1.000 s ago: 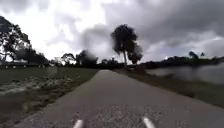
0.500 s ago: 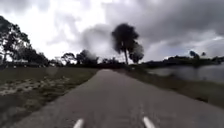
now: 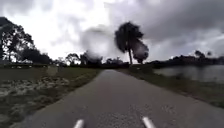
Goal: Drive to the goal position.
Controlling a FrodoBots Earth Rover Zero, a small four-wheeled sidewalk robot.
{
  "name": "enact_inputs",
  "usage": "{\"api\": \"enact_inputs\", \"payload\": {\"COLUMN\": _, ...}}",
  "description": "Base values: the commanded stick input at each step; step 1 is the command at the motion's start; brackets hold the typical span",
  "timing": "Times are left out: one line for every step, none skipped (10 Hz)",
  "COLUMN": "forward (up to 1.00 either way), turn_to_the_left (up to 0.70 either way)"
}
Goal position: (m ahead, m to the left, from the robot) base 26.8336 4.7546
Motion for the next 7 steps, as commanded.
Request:
{"api": "enact_inputs", "payload": {"forward": 0.70, "turn_to_the_left": 0.00}}
{"api": "enact_inputs", "payload": {"forward": 0.70, "turn_to_the_left": 0.00}}
{"api": "enact_inputs", "payload": {"forward": 0.70, "turn_to_the_left": 0.00}}
{"api": "enact_inputs", "payload": {"forward": 0.70, "turn_to_the_left": 0.00}}
{"api": "enact_inputs", "payload": {"forward": 0.70, "turn_to_the_left": 0.00}}
{"api": "enact_inputs", "payload": {"forward": 0.70, "turn_to_the_left": 0.00}}
{"api": "enact_inputs", "payload": {"forward": 0.70, "turn_to_the_left": 0.00}}
